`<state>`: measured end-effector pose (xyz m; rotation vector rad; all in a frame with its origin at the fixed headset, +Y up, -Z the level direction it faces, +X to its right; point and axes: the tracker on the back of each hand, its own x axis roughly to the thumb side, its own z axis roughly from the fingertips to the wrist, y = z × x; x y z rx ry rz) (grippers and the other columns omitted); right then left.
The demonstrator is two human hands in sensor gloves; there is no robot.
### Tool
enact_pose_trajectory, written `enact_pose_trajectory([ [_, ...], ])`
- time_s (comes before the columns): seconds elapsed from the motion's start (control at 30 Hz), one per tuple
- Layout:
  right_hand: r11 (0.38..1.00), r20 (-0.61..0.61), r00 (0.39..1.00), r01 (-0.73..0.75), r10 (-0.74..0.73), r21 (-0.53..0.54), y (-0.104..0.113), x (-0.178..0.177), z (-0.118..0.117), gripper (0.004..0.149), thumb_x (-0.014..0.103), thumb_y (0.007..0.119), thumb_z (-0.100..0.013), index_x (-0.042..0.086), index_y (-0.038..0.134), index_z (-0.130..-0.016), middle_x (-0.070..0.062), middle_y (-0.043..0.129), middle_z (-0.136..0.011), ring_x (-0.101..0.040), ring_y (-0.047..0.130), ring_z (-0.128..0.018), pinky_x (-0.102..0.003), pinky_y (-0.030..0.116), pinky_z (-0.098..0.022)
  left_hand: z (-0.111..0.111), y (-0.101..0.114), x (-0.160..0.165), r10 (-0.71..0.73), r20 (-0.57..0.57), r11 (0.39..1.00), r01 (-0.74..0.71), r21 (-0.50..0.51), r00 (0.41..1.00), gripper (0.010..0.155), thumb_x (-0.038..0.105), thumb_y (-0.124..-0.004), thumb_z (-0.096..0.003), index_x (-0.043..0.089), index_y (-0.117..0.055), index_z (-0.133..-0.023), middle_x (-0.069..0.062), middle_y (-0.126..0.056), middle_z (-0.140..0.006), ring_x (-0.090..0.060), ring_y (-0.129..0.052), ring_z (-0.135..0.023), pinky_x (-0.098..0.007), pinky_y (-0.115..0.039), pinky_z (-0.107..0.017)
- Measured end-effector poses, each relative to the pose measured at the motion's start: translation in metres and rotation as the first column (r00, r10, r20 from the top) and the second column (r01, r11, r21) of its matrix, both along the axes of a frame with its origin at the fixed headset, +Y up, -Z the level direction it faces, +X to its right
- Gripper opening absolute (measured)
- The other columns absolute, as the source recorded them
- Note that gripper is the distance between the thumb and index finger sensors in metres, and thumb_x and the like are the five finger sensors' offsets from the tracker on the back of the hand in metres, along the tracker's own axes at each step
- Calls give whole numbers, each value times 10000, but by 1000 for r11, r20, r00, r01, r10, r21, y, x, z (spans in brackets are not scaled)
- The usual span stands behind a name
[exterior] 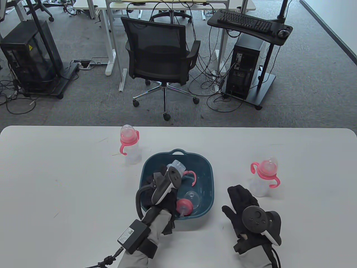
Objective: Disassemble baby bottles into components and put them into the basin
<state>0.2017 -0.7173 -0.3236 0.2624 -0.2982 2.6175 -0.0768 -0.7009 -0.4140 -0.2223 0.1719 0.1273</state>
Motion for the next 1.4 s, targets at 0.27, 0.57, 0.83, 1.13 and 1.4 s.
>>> enact_pose_trajectory([
  [0.27,1000,-2,1000,-4,4,5,0,-1,1,666,371,797,-548,161,500,-1106,-180,465,-1161,-478,478,-1024,-663,430,-696,11,18,2,34,30,993,-37,109,999,822,439,-726,-529,303,-154,-1102,-44,-234,-1154,-379,-342,-1143,-574,-340,-798],
  [0.57,1000,8,1000,7,-8,17,1,1,3,667,372,797,-547,162,499,-1106,-181,469,-1159,-481,482,-1022,-665,435,-693,46,40,-31,149,113,953,-173,249,982,795,488,-752,-497,355,-259,-1106,3,-295,-1162,-344,-344,-1156,-577,-311,-802],
  [0.83,999,38,999,23,-24,28,2,8,5,666,370,798,-546,156,505,-1103,-189,483,-1152,-486,502,-1011,-664,450,-688,71,32,-74,167,134,922,-203,328,977,771,520,-753,-482,389,-309,-1098,40,-339,-1162,-305,-318,-1172,-582,-280,-808],
  [1.13,997,138,989,48,-55,53,5,30,8,653,358,804,-543,137,529,-1093,-199,580,-1110,-489,615,-950,-657,505,-664,85,3,-122,230,86,911,-245,332,969,770,530,-746,-479,408,-295,-1091,63,-314,-1165,-284,-272,-1182,-584,-240,-814],
  [1.4,993,314,946,48,-82,112,12,57,16,633,335,814,-540,87,572,-1069,-231,691,-1027,-481,758,-839,-638,611,-597,83,-28,-143,280,35,910,-277,307,959,791,544,-744,-473,421,-258,-1084,80,-250,-1165,-271,-193,-1184,-579,-187,-813],
])
